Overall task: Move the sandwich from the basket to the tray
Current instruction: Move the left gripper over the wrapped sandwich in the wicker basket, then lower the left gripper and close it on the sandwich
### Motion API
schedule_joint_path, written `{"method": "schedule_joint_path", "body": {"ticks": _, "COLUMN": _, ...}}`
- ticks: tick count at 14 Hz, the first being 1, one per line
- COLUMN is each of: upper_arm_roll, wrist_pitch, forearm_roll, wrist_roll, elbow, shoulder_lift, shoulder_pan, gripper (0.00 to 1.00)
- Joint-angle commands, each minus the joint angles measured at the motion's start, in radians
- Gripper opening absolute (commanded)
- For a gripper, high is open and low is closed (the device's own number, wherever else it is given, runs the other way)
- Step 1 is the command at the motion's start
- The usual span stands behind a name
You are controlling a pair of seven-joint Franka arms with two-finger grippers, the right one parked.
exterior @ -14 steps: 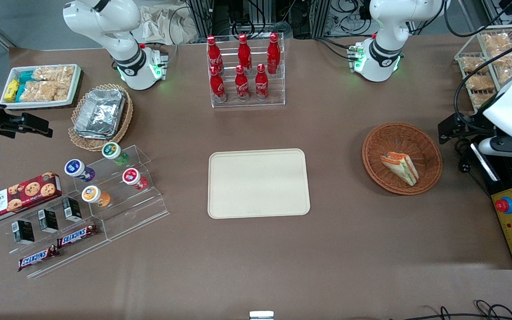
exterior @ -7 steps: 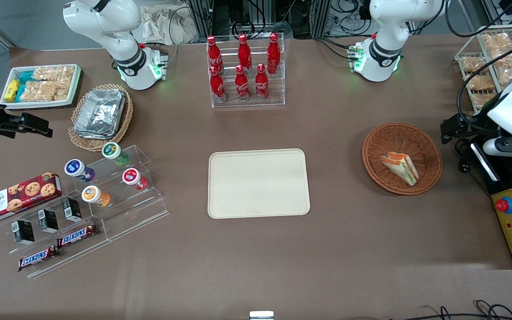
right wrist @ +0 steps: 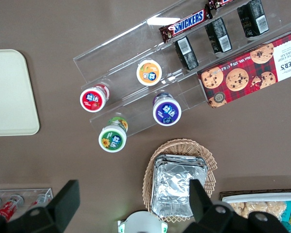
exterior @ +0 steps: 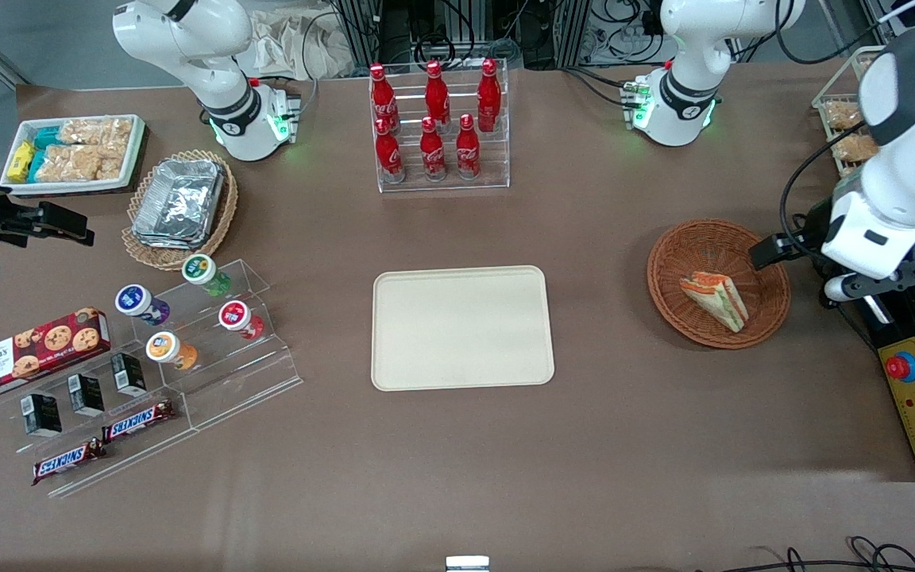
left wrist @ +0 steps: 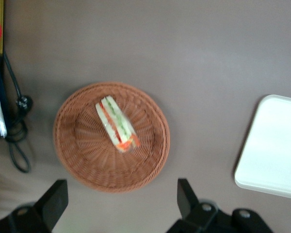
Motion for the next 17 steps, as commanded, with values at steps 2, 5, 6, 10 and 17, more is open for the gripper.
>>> {"method": "schedule_joint_path", "body": {"ticks": 2, "upper_arm_roll": -0.007, "wrist_pitch": 0.240, "forearm_roll": 0.013, "wrist_roll": -0.306, "elbow": -0.301, "shoulder_lift": -0.118, "shoulder_pan": 0.004, "gripper": 1.00}}
{"method": "schedule_joint_path", "body": {"ticks": 5, "upper_arm_roll": -0.007, "wrist_pitch": 0.331, "forearm_roll": 0.015, "wrist_roll": -0.423, "elbow": -0.360, "shoulder_lift": -0.077, "shoulder_pan": 0.000, "gripper": 1.00}}
{"method": "schedule_joint_path", "body": {"ticks": 6, "upper_arm_roll": -0.007, "wrist_pitch": 0.344, "forearm_roll": 0.015, "wrist_roll": -0.466, "elbow": -0.372, "shoulder_lift": -0.064, "shoulder_pan": 0.006, "gripper": 1.00}}
{"method": "schedule_joint_path", "body": {"ticks": 10, "upper_arm_roll": -0.005, "wrist_pitch": 0.442, "forearm_roll": 0.015, "wrist_roll": -0.569, "elbow": -0.400, "shoulder_lift": 0.020, "shoulder_pan": 0.006, "gripper": 1.00}}
{"method": "schedule_joint_path", "body": {"ticks": 17, "upper_arm_roll": 0.001, "wrist_pitch": 0.663, "forearm_roll": 0.056, "wrist_roll": -0.628, "elbow": -0.461, "shoulder_lift": 0.152, "shoulder_pan": 0.058, "gripper": 1.00}}
